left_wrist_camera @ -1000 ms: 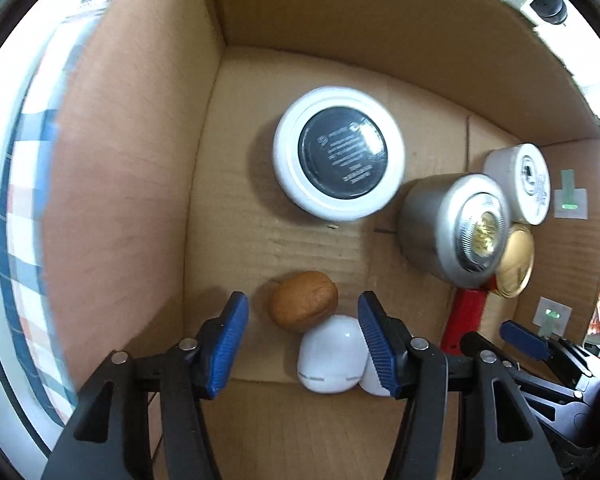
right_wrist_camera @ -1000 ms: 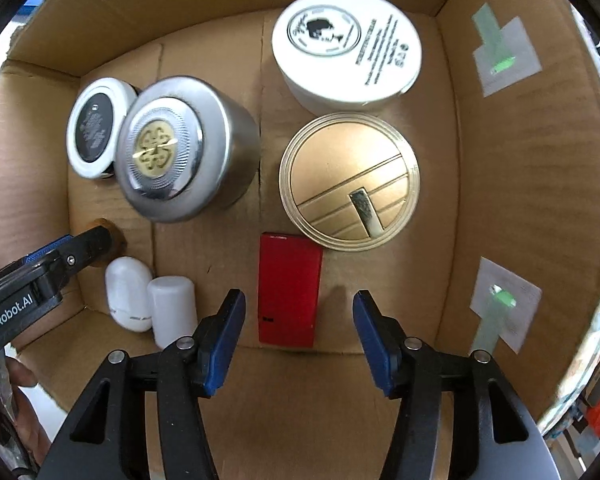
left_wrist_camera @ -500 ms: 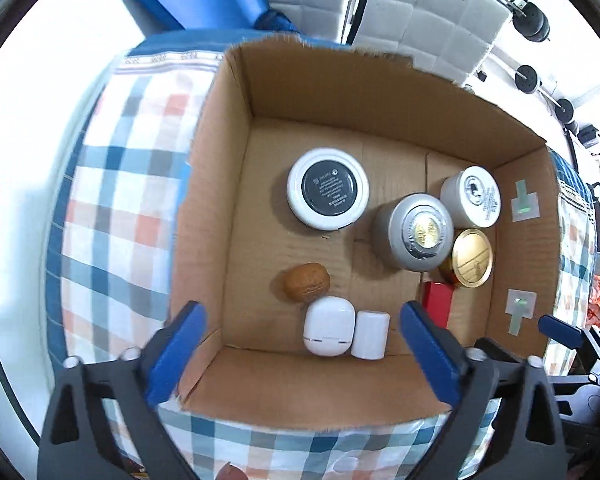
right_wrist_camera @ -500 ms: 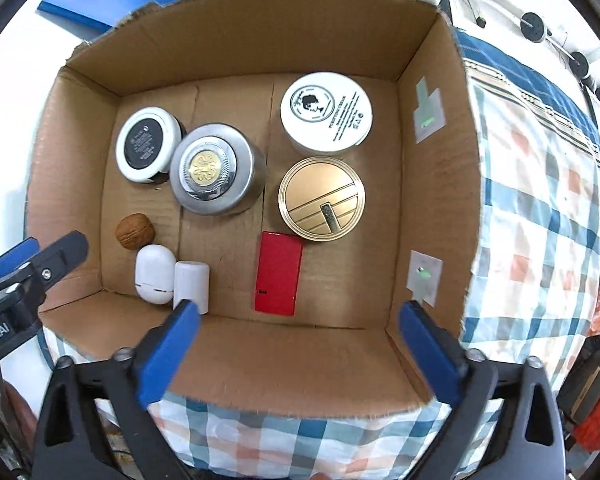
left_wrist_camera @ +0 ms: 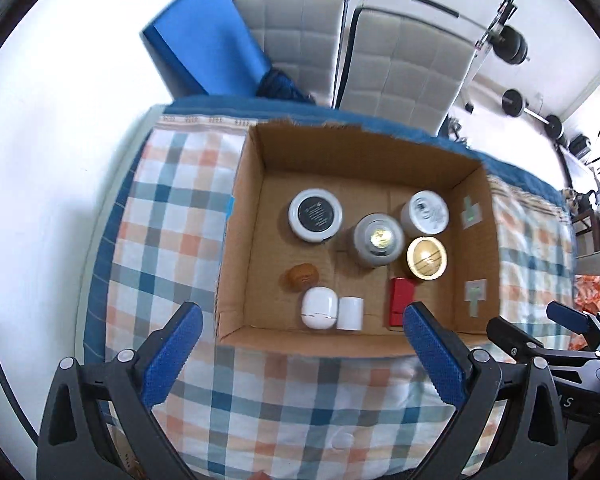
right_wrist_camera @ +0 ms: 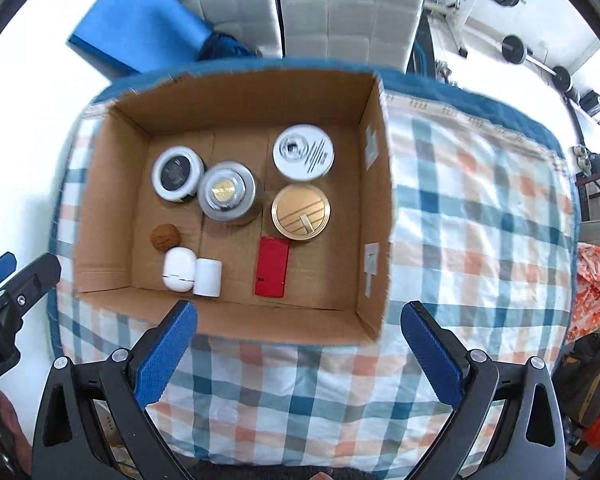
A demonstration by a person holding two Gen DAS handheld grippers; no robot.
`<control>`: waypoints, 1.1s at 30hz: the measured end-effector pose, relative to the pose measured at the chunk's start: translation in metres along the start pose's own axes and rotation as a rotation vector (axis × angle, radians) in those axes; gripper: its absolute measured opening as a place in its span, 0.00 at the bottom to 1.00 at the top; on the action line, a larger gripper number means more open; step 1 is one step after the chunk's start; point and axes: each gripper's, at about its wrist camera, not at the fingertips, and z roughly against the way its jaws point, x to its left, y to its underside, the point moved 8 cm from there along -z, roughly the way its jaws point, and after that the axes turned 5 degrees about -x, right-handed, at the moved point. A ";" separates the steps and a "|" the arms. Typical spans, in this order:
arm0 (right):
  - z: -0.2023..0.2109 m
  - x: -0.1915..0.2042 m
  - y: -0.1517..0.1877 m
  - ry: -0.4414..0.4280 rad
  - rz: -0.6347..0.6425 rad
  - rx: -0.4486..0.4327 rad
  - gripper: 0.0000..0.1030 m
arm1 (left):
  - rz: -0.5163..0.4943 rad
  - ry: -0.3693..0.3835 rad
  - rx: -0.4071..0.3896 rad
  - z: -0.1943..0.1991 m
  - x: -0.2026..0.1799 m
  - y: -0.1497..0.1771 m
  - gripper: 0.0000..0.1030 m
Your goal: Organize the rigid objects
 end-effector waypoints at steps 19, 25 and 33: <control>0.165 -0.023 0.030 -0.056 -0.030 -0.208 1.00 | -0.003 0.030 -0.114 0.125 -0.021 0.022 1.00; 0.196 -0.017 0.043 -0.069 -0.005 -0.233 1.00 | -0.004 0.020 -0.128 0.148 -0.022 0.029 1.00; 0.225 -0.021 0.056 -0.060 -0.021 -0.276 1.00 | -0.009 0.022 -0.169 0.178 -0.027 0.040 1.00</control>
